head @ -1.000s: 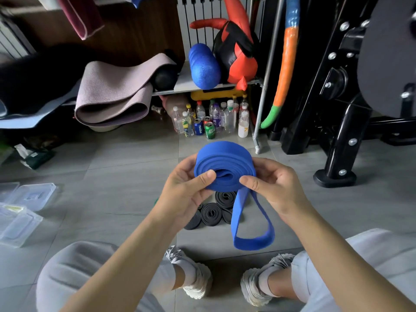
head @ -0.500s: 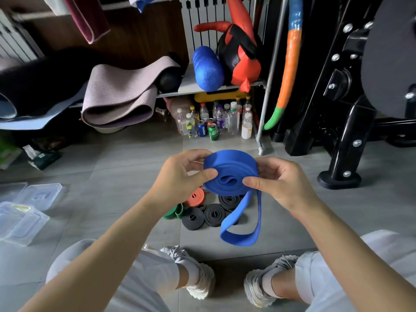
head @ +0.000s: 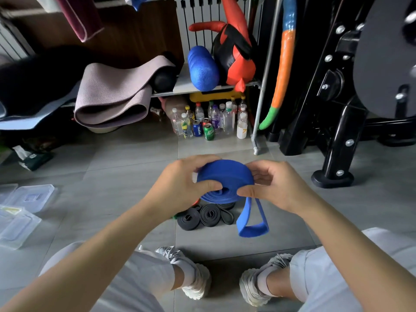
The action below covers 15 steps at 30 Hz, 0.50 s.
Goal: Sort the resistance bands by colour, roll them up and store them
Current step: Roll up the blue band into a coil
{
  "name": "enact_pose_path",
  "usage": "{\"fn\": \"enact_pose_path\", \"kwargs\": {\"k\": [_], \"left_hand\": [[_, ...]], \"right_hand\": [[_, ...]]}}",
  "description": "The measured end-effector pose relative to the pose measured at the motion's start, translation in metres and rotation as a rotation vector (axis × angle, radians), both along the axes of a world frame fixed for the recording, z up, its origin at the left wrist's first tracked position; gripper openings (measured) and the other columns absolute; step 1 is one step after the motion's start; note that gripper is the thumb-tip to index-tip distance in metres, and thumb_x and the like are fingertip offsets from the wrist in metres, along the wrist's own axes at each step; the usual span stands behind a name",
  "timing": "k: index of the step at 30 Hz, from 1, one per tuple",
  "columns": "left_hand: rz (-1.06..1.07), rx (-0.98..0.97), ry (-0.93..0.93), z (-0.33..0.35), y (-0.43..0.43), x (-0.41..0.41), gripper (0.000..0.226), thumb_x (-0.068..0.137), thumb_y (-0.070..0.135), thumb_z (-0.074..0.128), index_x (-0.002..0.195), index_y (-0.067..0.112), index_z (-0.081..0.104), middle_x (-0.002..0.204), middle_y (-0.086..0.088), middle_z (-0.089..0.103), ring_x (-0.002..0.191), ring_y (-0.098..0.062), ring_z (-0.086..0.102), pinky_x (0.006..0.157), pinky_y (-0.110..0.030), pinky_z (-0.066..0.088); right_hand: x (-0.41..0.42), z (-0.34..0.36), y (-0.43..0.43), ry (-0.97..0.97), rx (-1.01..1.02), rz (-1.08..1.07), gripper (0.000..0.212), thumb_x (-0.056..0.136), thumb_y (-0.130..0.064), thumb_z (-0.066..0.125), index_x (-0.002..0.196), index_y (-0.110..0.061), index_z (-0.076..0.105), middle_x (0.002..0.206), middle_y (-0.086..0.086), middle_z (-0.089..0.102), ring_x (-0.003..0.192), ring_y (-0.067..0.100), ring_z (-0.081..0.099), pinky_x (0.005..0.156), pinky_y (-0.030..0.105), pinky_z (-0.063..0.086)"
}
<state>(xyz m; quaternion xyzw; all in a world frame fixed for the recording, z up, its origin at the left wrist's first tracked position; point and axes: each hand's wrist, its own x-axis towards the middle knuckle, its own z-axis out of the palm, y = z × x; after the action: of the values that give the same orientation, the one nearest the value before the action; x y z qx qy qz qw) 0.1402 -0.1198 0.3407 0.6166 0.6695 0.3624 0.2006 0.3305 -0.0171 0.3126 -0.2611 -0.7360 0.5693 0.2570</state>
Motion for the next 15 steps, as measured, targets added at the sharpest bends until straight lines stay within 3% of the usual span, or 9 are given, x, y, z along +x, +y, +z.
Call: {"fn": "enact_pose_path", "kwargs": {"k": [2, 4, 7, 9, 11, 13, 15], "left_hand": [[0.041, 0.042, -0.181, -0.001, -0.001, -0.003, 0.05, 0.072, 0.004, 0.076, 0.094, 0.046, 0.058, 0.088, 0.031, 0.066, 0.089, 0.005, 0.063, 0.079, -0.013, 0.048], [0.071, 0.066, -0.428, -0.001, -0.003, -0.004, 0.049, 0.073, -0.003, 0.072, 0.096, 0.038, 0.059, 0.086, 0.028, 0.068, 0.082, 0.005, 0.065, 0.07, -0.014, 0.052], [0.074, 0.094, -0.732, -0.001, -0.005, 0.001, 0.038, 0.074, 0.002, 0.069, 0.103, 0.024, 0.06, 0.089, 0.015, 0.072, 0.079, -0.005, 0.068, 0.056, -0.02, 0.053], [0.089, 0.114, -0.833, -0.005, -0.006, 0.005, 0.038, 0.073, 0.008, 0.072, 0.107, 0.022, 0.06, 0.094, 0.008, 0.072, 0.082, -0.012, 0.069, 0.057, -0.029, 0.058], [0.108, 0.114, -0.924, -0.011, -0.008, 0.009, 0.036, 0.075, 0.015, 0.063, 0.11, 0.019, 0.06, 0.098, 0.003, 0.072, 0.088, -0.018, 0.069, 0.069, -0.041, 0.06], [0.109, 0.078, -1.002, -0.016, -0.011, 0.01, 0.037, 0.076, 0.016, 0.061, 0.113, 0.015, 0.057, 0.1, -0.001, 0.07, 0.089, -0.021, 0.069, 0.071, -0.041, 0.058], [0.1, 0.007, -0.957, -0.018, -0.011, 0.006, 0.035, 0.08, 0.014, 0.067, 0.113, 0.014, 0.055, 0.105, -0.003, 0.068, 0.093, -0.022, 0.068, 0.071, -0.038, 0.059]], "right_hand": [[0.005, -0.007, 0.002, 0.026, -0.064, -0.009, 0.043, 0.051, -0.022, 0.078, 0.092, -0.023, 0.066, 0.086, -0.011, 0.074, 0.082, 0.008, 0.069, 0.077, 0.019, 0.053], [0.007, -0.012, 0.003, 0.065, -0.106, -0.011, 0.043, 0.053, -0.016, 0.077, 0.094, -0.023, 0.066, 0.087, -0.01, 0.074, 0.084, 0.01, 0.07, 0.079, 0.021, 0.054], [0.0, -0.013, -0.002, 0.174, -0.156, -0.002, 0.046, 0.058, -0.009, 0.072, 0.101, -0.021, 0.063, 0.09, -0.01, 0.074, 0.088, 0.009, 0.069, 0.077, 0.02, 0.053], [-0.006, -0.012, -0.008, 0.283, -0.194, -0.007, 0.045, 0.062, -0.004, 0.067, 0.105, -0.017, 0.061, 0.091, -0.011, 0.073, 0.089, 0.007, 0.068, 0.075, 0.019, 0.052], [-0.011, -0.01, -0.013, 0.355, -0.22, -0.036, 0.044, 0.065, -0.002, 0.066, 0.106, -0.016, 0.06, 0.092, -0.011, 0.073, 0.09, 0.005, 0.068, 0.075, 0.017, 0.051], [-0.013, -0.01, -0.014, 0.357, -0.198, -0.066, 0.046, 0.064, 0.001, 0.075, 0.105, -0.016, 0.062, 0.094, -0.007, 0.074, 0.09, 0.008, 0.068, 0.075, 0.019, 0.052], [-0.014, -0.011, -0.014, 0.308, -0.144, -0.083, 0.04, 0.068, 0.001, 0.074, 0.101, -0.019, 0.065, 0.093, -0.003, 0.074, 0.088, 0.013, 0.069, 0.076, 0.022, 0.053]]}}
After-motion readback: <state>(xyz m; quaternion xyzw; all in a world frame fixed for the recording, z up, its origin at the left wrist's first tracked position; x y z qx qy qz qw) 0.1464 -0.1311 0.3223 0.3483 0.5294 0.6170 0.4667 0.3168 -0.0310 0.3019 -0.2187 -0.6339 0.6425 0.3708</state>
